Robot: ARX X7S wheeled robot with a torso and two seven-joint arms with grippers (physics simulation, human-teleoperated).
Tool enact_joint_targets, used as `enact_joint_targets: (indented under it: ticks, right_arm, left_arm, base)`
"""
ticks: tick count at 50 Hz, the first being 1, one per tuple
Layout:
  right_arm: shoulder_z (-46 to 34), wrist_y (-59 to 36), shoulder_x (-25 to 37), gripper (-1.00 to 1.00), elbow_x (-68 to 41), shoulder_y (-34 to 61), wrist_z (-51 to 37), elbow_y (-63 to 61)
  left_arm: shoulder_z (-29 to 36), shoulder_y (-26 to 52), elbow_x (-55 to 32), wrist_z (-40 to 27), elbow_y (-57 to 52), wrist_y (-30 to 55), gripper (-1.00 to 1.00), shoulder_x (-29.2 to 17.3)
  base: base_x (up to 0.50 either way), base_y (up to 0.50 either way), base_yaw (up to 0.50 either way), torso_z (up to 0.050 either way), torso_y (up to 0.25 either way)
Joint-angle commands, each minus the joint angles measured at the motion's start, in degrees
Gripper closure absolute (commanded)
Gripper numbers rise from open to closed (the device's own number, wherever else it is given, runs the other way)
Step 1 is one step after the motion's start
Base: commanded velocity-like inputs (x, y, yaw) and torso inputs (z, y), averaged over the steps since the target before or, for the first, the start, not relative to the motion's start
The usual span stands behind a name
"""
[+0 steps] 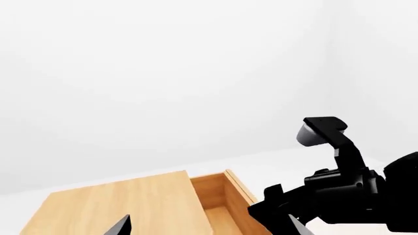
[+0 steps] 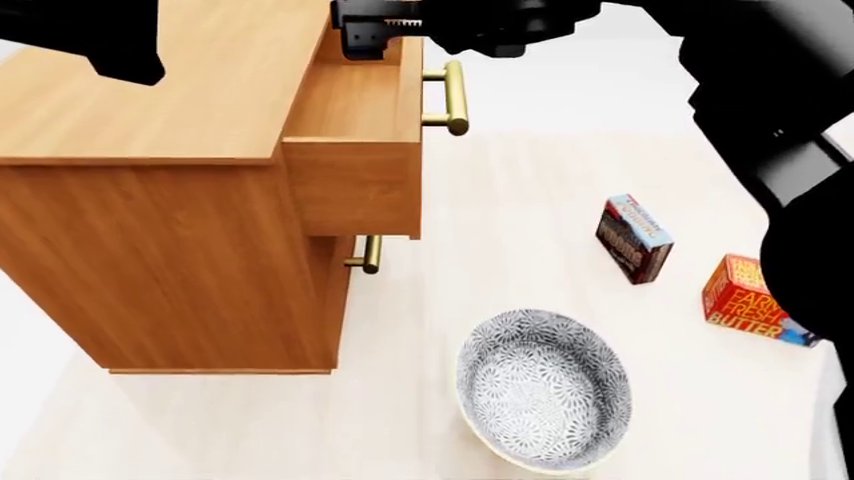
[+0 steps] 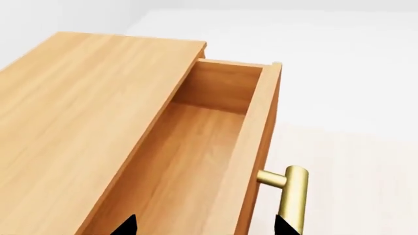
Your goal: Put the chocolate pudding in the top drawer of the cabinet and close it.
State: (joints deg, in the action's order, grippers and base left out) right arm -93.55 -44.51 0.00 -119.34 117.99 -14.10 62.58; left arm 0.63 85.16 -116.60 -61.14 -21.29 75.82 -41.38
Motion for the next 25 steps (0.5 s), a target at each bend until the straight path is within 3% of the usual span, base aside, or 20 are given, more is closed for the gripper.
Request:
enact_joint_targets:
  ticks: [1, 19, 25]
  right_arm:
    - [0.4, 0.3, 0.0, -1.00, 1.0, 0.7, -0.7, -1.9]
    - [0.6, -0.4, 0.0, -1.00, 5.6, -1.9, -1.7, -0.7]
    - [0.5, -0.7, 0.0, -1.00, 6.3, -2.0, -1.5, 0.1]
  left_arm:
    - [0.0, 0.1, -1.2, -0.3, -0.9, -0.9, -1.00, -1.5]
    - [-0.1, -1.0, -0.5, 0.7, -1.6, -1.6, -1.00, -1.9]
    - [-0.1, -1.1, -0.2, 0.9, -1.6, -2.0, -1.00, -1.8]
  base:
    - [0.00, 0.00, 0.00, 0.000, -0.098]
    - [0.00, 0.00, 0.00, 0.000, -0.129]
    - [0.00, 0.00, 0.00, 0.000, 0.000]
